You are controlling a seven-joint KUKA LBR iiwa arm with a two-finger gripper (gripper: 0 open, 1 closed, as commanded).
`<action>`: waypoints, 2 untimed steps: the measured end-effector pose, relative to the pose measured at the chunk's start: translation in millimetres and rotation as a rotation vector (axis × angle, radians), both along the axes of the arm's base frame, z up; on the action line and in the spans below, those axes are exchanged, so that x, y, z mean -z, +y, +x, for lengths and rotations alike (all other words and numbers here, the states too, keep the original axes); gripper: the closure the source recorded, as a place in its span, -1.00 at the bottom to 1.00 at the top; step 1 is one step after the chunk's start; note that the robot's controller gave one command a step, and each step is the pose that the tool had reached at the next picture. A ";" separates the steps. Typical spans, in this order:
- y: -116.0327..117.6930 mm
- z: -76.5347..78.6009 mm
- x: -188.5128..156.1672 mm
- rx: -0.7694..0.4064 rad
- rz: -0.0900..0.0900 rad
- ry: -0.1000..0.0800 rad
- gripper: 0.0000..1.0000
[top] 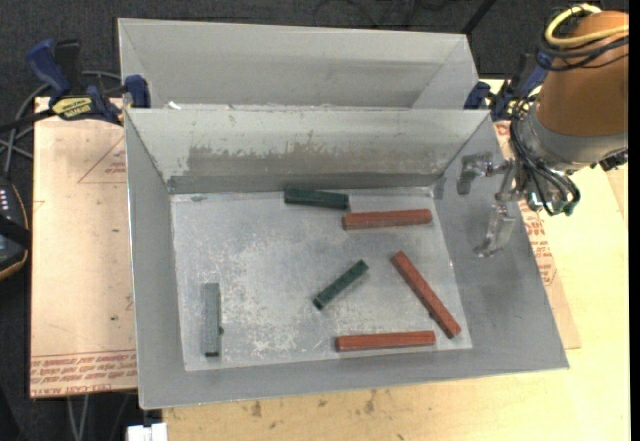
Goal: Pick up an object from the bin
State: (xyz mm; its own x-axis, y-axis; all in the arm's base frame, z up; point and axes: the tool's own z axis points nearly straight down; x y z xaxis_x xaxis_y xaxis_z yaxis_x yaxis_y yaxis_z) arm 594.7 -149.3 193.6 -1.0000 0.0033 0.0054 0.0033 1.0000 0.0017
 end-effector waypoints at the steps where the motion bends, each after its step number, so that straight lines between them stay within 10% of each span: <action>1: 26.3 19.1 -59.1 0.187 -0.001 -0.013 -1.00; 2: 47.5 15.2 84.3 0.023 0.001 0.001 -1.00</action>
Offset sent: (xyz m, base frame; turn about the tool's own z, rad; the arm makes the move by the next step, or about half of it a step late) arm 0.0171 0.0247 0.0572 0.1900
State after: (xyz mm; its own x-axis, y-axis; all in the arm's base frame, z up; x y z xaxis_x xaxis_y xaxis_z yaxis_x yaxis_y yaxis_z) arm 609.9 -101.8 109.3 -0.9996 0.0267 0.0062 0.0268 0.9996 0.0026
